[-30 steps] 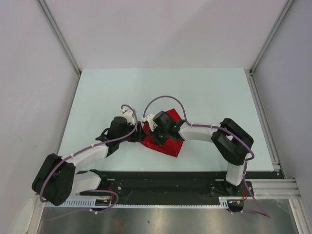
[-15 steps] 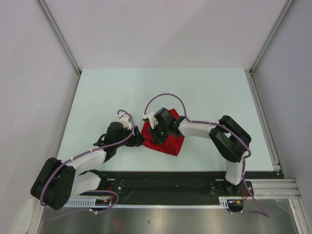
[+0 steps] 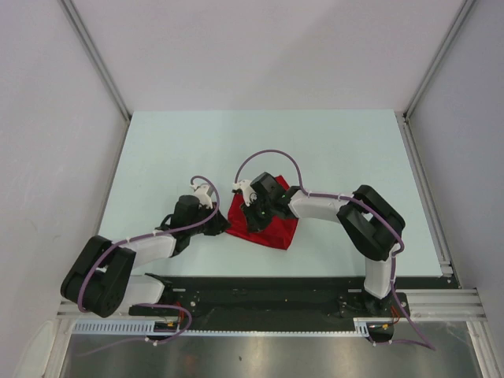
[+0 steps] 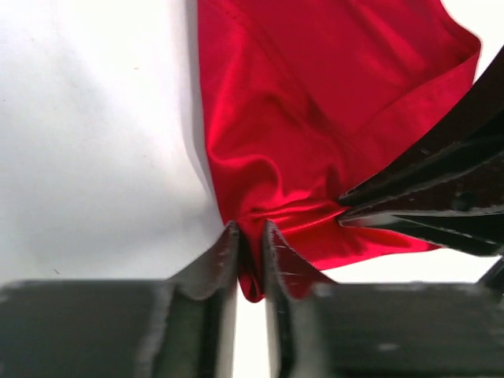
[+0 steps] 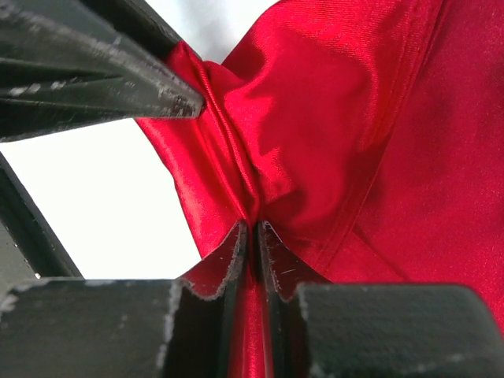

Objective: Fold the napkin, place the utensils inside, and roll it up
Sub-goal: Roll the napkin with the utensil

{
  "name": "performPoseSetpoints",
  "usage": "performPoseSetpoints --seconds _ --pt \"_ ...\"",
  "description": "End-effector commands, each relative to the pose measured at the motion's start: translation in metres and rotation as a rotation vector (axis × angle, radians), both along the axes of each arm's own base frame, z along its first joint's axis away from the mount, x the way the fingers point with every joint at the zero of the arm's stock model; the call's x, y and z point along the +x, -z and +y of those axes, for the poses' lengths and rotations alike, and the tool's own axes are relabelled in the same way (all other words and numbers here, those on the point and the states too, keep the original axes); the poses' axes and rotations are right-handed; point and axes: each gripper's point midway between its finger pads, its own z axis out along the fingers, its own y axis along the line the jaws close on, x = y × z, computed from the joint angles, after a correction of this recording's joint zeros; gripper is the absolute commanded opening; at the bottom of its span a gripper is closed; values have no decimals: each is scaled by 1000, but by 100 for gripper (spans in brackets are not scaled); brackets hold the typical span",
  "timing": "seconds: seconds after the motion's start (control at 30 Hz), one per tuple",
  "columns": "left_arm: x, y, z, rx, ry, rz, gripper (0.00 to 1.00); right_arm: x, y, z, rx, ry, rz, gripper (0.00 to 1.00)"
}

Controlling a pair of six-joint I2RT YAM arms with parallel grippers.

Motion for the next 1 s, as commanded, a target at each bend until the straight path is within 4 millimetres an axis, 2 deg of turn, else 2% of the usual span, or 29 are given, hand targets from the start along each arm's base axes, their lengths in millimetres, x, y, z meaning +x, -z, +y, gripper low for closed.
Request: performPoseSetpoints --seconds 0.0,0.03,0.07,0.1,0.13,0.2,0.23,0.27,0.33,0.37,0.43,0.47,0.5,0.67,0.8,0.97 --pt "9 -15 -13 -51 37 -37 9 -3 29 -19 -101 30 26 18" --pt "10 -16 -13 -49 35 -33 6 0 16 -16 -74 32 6 22" --pt "8 -13 -11 -37 30 -12 1 -1 10 -15 -60 35 1 30" --pt "11 -16 -12 -36 29 -13 0 0 -1 -12 -39 41 -17 35" --pt "12 -17 -12 -33 26 -10 0 3 -21 -8 2 48 -56 44" --pt "13 -18 -12 -28 21 13 0 5 -37 -5 26 67 -126 55" --pt "13 -20 -13 -27 25 21 0 6 -56 -3 55 72 -181 63" --pt "14 -20 -13 -19 25 41 0 12 -62 -6 38 103 -248 66" --pt "14 -18 -12 -11 25 67 0 1 -66 1 37 73 -347 74" --pt "14 -18 -13 -9 26 83 0 3 -69 -1 19 104 -400 74" --pt "14 -15 -13 -4 28 103 0 -8 -63 4 -6 70 -469 75" --pt "14 -15 -13 -6 31 110 0 -2 -59 -1 -59 88 -537 75" --pt "14 -14 -14 -5 34 120 0 -2 -62 4 -55 91 -589 75" --pt "12 -9 -15 -4 47 160 0 -18 -47 13 -163 34 -774 75" --pt "12 -9 -15 -9 46 166 0 -19 -29 18 -196 4 -790 73" --pt "12 -8 -15 -10 50 172 0 -16 -18 20 -221 -16 -804 68"
